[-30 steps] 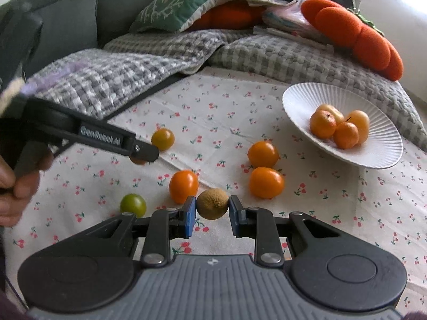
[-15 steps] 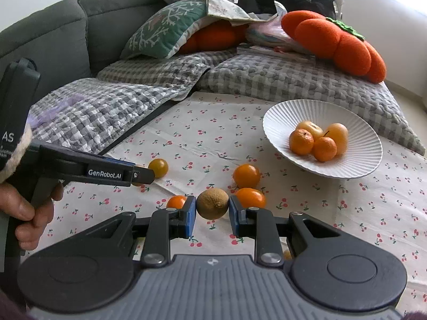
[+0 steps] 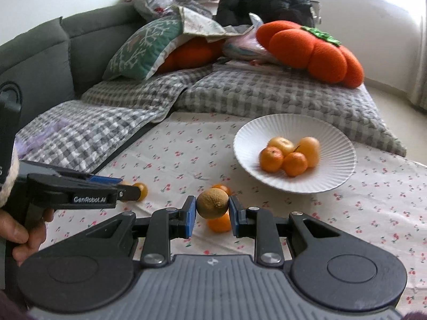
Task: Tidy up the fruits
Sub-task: 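Carry both kiwi-like fruits onto the white plate and open both tools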
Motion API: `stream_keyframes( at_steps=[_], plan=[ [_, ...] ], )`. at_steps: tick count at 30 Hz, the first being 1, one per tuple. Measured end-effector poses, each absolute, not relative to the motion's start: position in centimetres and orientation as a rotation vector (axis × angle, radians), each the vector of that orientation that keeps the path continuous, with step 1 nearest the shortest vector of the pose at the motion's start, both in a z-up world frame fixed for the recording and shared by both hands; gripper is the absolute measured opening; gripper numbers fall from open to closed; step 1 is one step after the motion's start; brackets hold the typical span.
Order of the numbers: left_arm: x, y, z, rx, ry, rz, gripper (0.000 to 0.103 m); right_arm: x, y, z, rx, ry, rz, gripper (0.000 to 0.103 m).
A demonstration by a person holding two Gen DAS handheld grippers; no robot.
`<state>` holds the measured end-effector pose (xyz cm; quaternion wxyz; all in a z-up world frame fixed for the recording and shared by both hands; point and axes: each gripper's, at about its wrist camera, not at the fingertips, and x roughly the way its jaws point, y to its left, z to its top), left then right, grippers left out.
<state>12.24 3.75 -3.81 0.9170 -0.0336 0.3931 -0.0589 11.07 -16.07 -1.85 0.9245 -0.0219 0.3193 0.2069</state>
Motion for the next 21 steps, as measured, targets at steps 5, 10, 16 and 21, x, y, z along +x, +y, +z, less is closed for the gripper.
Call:
stream_keyframes(
  at_steps=[5,10,16,21],
  plan=[
    [12.4,2.6,-3.4,-0.031,0.796,-0.131,0.022,11.6,-17.5,-1.0,-0.024,0.632,0.395,0.023],
    [13.0,1.9,-3.1,-0.054,0.808,-0.161,0.022,12.3,-19.4,0.0,0.039,0.639,0.372,0.024],
    [14.3,0.9,-2.0,-0.102,0.796,-0.208,0.022,13.0,-22.7,1.4,0.115,0.623,0.316,0.024],
    [15.8,-0.6,-1.0,-0.110,0.776,-0.239,0.022,14.1,-25.0,1.4,0.181,0.640,0.273,0.024]
  ],
)
